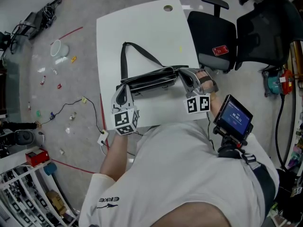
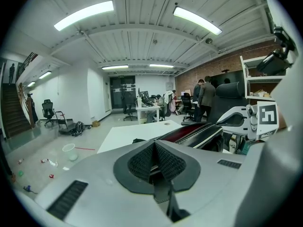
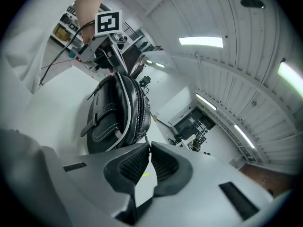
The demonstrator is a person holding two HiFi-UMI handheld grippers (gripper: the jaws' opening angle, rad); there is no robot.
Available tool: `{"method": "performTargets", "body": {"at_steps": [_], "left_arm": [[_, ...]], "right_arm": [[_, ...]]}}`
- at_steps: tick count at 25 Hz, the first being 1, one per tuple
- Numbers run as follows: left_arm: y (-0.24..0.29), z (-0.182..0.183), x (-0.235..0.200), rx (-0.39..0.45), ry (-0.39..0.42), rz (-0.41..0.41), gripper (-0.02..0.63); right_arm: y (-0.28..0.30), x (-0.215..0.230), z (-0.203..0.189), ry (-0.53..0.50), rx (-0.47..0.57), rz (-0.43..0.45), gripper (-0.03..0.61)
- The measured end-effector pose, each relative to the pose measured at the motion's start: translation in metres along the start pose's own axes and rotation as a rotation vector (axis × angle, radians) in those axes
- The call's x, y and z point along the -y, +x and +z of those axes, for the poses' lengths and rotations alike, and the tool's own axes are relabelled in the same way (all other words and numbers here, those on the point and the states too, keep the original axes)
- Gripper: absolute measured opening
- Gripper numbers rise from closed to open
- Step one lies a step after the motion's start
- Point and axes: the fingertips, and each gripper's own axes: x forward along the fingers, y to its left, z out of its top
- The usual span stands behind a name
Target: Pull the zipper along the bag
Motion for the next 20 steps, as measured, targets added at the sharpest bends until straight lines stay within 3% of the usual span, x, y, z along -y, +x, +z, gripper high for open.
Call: {"method": "performTargets", "body": {"at_steps": [20], "left_arm": [[0.006, -0.002, 0.004, -0.008, -0.019, -0.014, 0.002]], "right_arm": [[0.002, 0.008, 0.052, -0.064, 0.111, -0.027, 0.015]]}}
